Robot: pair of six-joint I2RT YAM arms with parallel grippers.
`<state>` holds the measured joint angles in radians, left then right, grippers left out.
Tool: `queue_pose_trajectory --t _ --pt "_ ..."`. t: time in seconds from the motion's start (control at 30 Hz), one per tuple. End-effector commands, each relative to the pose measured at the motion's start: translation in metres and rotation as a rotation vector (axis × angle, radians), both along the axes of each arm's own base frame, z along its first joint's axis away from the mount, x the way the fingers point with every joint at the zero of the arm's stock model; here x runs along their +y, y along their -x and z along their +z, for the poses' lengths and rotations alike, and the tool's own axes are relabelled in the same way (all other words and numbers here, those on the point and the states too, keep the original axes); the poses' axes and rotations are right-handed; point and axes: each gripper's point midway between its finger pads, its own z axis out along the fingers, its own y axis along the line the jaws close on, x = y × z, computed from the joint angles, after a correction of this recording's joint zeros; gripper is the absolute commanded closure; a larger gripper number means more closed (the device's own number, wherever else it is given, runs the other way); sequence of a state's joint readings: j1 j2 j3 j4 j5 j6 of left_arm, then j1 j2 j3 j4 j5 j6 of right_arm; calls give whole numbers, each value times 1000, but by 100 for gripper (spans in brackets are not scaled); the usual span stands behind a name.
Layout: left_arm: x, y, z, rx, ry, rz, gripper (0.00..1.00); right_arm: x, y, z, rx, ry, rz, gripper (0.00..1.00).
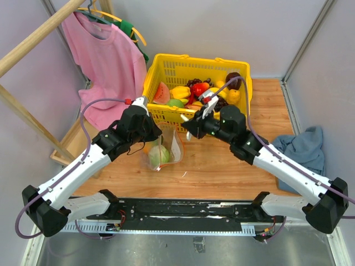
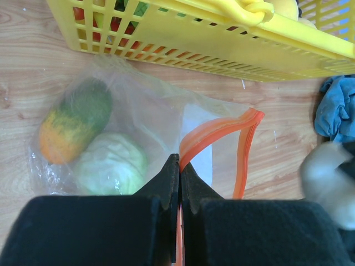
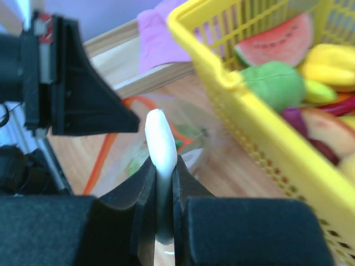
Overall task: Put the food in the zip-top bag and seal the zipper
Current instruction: Place the fake vegetable in the zipper food storage bag.
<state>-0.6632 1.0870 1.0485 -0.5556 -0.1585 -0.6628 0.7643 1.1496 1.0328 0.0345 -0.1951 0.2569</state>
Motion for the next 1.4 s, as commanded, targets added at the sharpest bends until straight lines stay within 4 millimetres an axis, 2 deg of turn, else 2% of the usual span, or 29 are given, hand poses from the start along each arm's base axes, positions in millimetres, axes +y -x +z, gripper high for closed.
queue_pose_trajectory --t 0.0,0.13,0.33,0.53,0.63,0.8,0.97,1.13,1.27,1.37 --pt "1 0 9 -20 28 9 100 35 32 19 -63 -128 127 99" --pt "2 1 8 -18 31 13 100 54 42 3 -47 -122 154 99" --pt "0 2 6 -13 42 3 100 78 43 -45 31 -83 187 99" --pt "0 4 6 -14 43 -3 100 82 26 -104 93 37 111 99" --pt "-1 6 4 -9 46 -13 100 81 15 -118 104 90 66 99" --pt "-5 9 2 3 51 -43 100 81 -7 -124 76 132 -24 96" --pt "-7 12 -3 14 49 -57 100 88 -24 -112 7 103 -64 91" --pt "-7 12 -6 23 47 -63 100 101 -27 -101 -38 72 -25 82" --pt "-6 12 -5 18 46 -55 100 111 -24 -103 -40 61 21 67" --pt "-4 12 -5 14 41 -46 100 109 -22 -102 -45 66 26 57"
